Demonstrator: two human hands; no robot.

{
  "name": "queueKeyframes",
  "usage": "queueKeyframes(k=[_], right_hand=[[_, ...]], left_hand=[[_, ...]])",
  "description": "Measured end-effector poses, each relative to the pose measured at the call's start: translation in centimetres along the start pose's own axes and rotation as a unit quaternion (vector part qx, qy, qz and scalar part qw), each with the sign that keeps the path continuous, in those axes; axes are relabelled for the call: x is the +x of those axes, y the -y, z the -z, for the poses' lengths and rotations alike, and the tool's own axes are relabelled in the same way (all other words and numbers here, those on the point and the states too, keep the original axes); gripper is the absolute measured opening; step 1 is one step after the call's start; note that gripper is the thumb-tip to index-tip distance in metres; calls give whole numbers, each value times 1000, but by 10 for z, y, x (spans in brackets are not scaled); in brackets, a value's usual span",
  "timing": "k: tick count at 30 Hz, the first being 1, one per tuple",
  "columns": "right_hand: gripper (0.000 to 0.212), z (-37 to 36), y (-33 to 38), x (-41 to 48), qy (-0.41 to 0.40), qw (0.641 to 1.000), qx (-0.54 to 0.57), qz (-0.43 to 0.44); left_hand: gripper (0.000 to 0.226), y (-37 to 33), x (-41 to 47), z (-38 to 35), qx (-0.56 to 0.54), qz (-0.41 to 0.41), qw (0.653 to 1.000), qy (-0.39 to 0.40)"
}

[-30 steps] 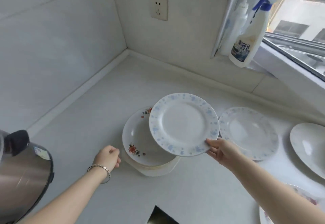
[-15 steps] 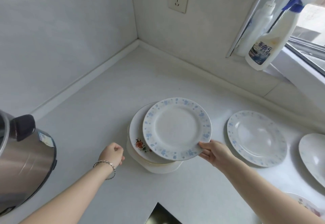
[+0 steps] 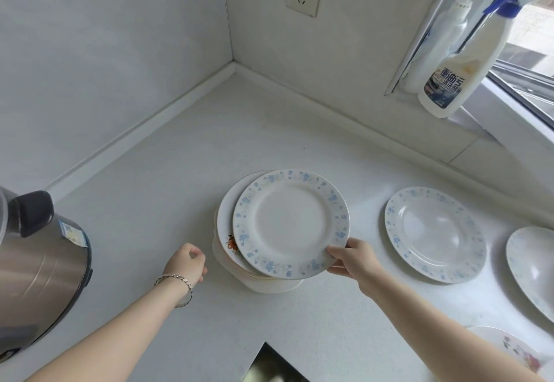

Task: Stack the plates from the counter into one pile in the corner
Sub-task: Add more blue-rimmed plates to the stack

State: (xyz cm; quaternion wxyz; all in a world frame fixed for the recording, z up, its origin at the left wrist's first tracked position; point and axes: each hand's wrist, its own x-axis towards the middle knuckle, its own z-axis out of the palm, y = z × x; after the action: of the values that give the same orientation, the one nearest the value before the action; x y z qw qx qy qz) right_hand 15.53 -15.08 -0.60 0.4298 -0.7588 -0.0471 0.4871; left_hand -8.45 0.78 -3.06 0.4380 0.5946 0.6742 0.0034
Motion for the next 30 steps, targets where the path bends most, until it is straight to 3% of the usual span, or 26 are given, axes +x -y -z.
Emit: queueKeyframes(k=[4,9,17,20,22,25,27,30], right_hand=[[20,-10,3,4,-36,996,-84,2],[7,-22,10,6,-4,986,-165,5],[17,-20,13,6,16,961,-275,21],[35,-1,3,7,-3,984,-180,-3],[39,25,-6,14,-62,995,-35,-66],[45,74,-24,27,-166,942,226,-182],[49,102,-33,33,-201,899,317,-227],[54,125,-43,42,-194,853,430,-223]], left_hand=[[9,0,-1,0,-1,2,1000,-1],[10,3,-2,3,0,3,1000,-2],[9,11,-10,-1,29,15,999,17],[13,9,-14,-6,63,15,997,37],[16,7,-15,-11,80,12,996,47],[16,4,-15,-17,99,5,994,47],[12,3,-14,-21,110,2,993,43],[10,2,-16,-29,131,1,990,41]])
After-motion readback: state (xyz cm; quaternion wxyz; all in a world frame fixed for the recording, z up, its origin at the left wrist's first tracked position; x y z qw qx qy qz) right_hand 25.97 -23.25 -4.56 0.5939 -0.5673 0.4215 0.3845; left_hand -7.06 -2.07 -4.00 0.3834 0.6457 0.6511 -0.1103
